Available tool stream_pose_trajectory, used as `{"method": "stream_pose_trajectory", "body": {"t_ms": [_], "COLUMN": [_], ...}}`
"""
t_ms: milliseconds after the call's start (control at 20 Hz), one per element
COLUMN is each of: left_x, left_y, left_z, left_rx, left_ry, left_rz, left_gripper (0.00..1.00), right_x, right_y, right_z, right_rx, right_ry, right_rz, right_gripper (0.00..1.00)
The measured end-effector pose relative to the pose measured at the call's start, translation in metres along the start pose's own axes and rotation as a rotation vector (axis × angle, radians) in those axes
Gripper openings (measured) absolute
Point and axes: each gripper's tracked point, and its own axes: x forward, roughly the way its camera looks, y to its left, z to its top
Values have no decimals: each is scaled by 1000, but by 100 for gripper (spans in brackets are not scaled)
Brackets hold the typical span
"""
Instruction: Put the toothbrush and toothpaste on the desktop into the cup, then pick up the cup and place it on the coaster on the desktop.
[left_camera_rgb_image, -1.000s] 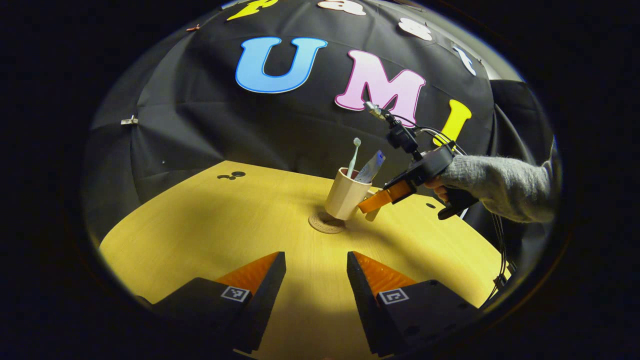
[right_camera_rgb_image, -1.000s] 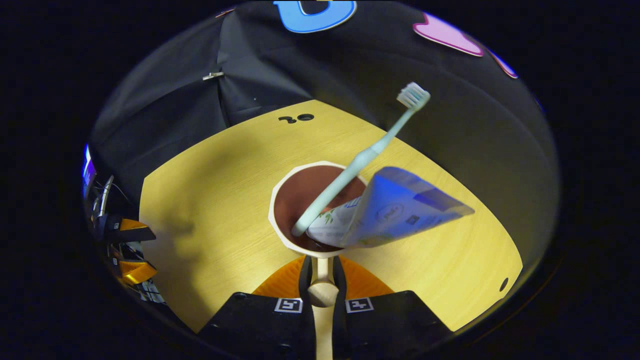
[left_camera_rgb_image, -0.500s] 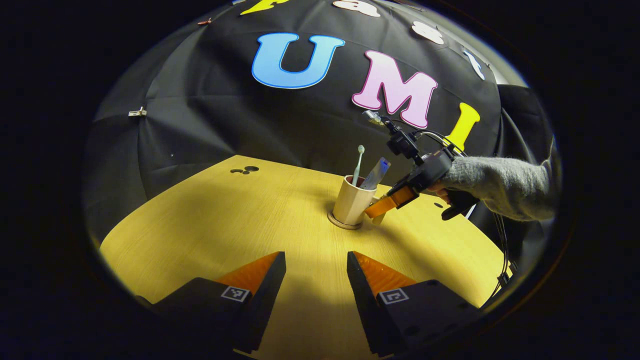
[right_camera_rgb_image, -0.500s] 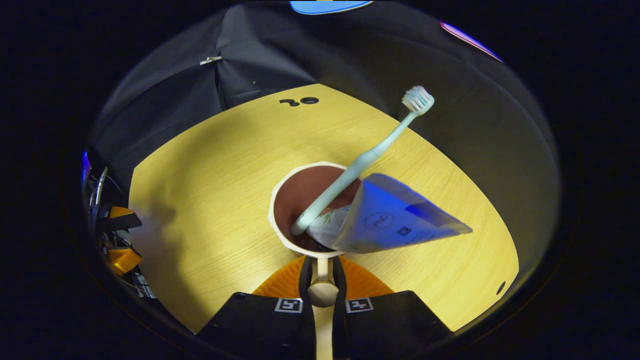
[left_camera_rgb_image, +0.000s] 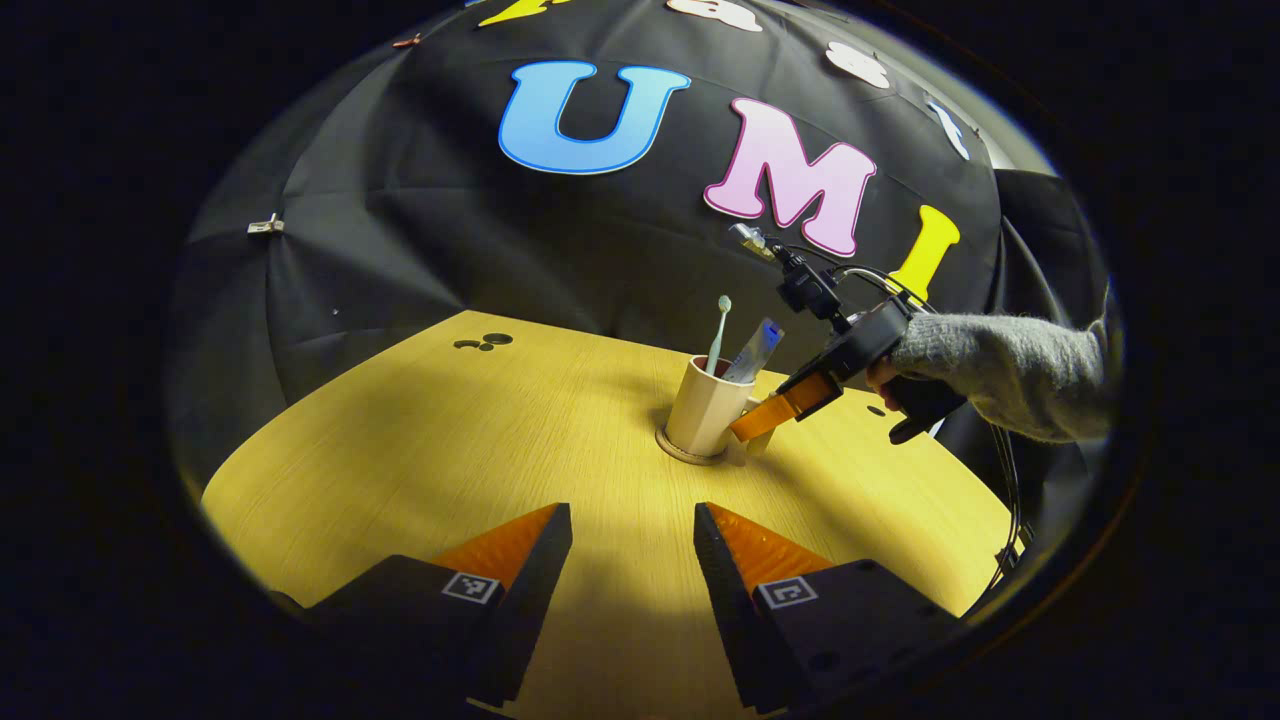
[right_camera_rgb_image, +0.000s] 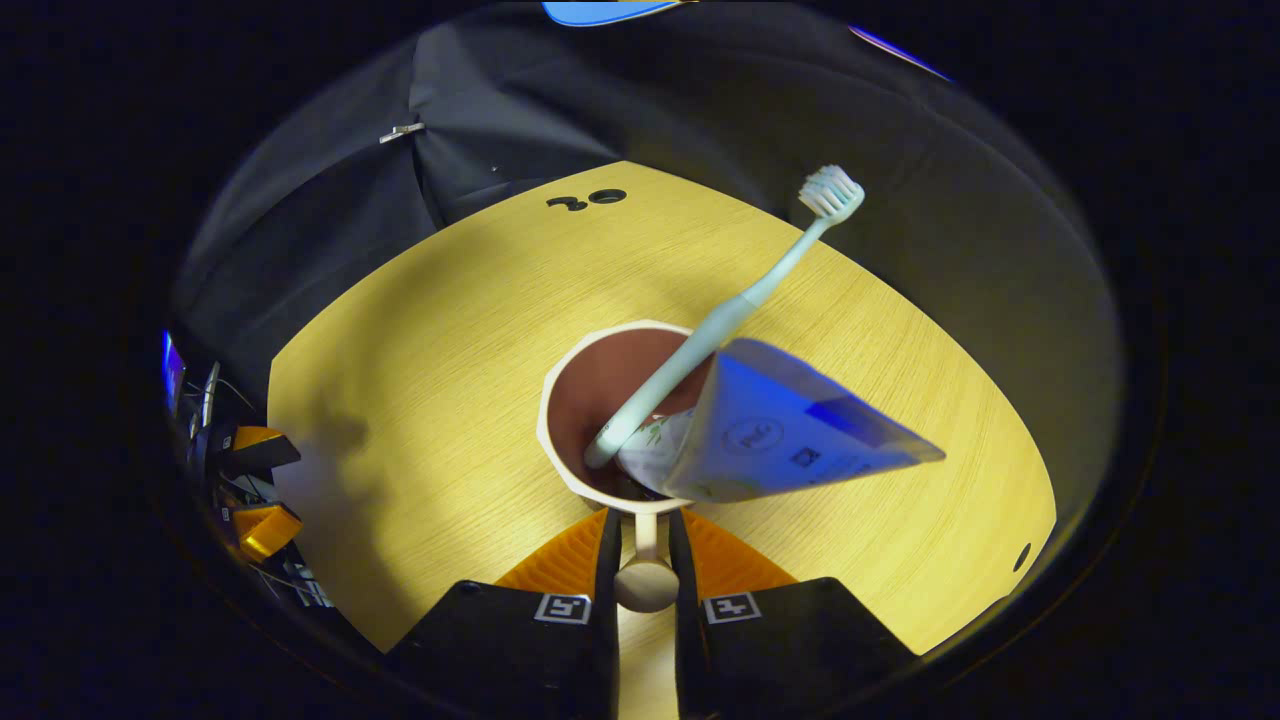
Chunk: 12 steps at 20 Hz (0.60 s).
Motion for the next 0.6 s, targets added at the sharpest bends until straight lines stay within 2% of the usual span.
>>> {"method": "stream_pose_trajectory", "body": {"t_ms": [50, 150, 200, 350, 500, 550, 600], "left_x": [-2, -5, -6, -11, -14, -16, -18], "left_y": [-1, -2, -3, -10, -16, -17, -19], "left_z": [0, 1, 2, 9, 22, 26, 32], "left_rx": [4, 12, 14, 20, 31, 42, 58], "left_ry": [1, 5, 9, 10, 1, -4, -11], "left_rz": [-1, 1, 1, -2, 8, 17, 27], "left_gripper": [79, 79, 79, 79, 81, 87, 90], "right_x": [-3, -7, -9, -20, -40, -50, -60], "right_y": [-1, 1, 1, 4, 8, 10, 13], "right_z": [1, 3, 3, 0, 1, 3, 4], "right_rx": [1, 11, 12, 28, 47, 54, 60], "right_ry": [-7, -21, -22, -36, -76, -96, -115], "right_rz": [-4, -3, -6, -7, -16, -20, -24], "right_gripper": [22, 39, 43, 92, 89, 99, 99]}}
